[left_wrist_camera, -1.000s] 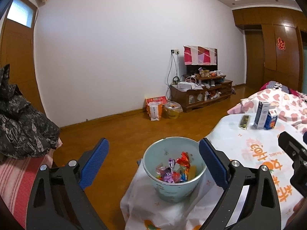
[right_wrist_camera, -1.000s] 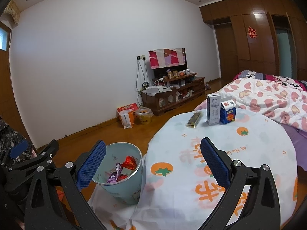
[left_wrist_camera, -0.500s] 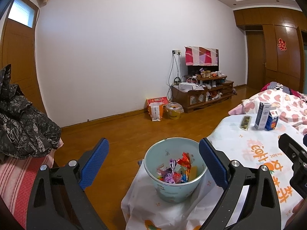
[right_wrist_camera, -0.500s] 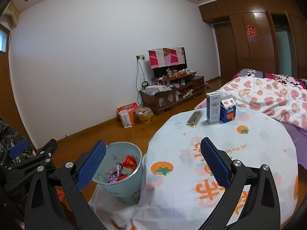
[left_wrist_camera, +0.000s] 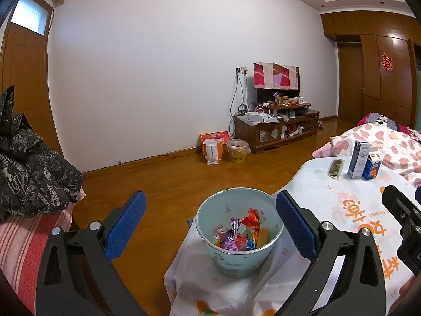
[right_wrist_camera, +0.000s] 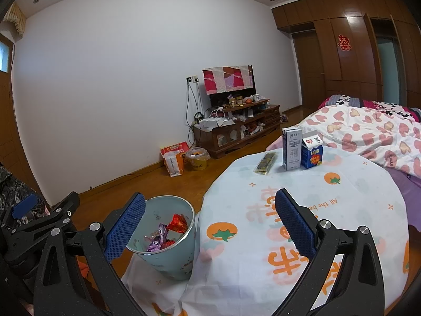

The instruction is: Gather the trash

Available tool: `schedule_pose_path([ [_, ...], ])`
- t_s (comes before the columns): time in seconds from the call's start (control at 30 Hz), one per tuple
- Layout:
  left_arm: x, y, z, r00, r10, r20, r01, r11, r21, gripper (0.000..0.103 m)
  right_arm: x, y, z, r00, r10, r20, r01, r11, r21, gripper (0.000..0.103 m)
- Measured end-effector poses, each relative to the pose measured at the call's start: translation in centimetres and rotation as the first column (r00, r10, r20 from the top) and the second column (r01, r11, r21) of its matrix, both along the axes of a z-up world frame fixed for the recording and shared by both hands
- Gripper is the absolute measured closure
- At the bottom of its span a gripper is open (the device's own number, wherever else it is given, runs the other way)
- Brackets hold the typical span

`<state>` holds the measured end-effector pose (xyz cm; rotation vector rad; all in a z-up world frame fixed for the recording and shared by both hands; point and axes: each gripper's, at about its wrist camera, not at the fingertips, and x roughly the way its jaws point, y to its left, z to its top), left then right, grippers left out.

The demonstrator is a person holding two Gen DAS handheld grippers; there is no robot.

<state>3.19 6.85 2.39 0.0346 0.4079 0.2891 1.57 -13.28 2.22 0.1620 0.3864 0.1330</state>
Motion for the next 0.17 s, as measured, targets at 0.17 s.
schedule_pose_path([
  [0.17, 0.02, -0.04, -0.01, 1.0, 0.002, -0.001, -0.002, 1.0, -0.001, 0.006, -0.17, 0.04, -0.09, 1.0, -0.002, -0.003, 0.002, 1.0, 0.002, 0.006],
])
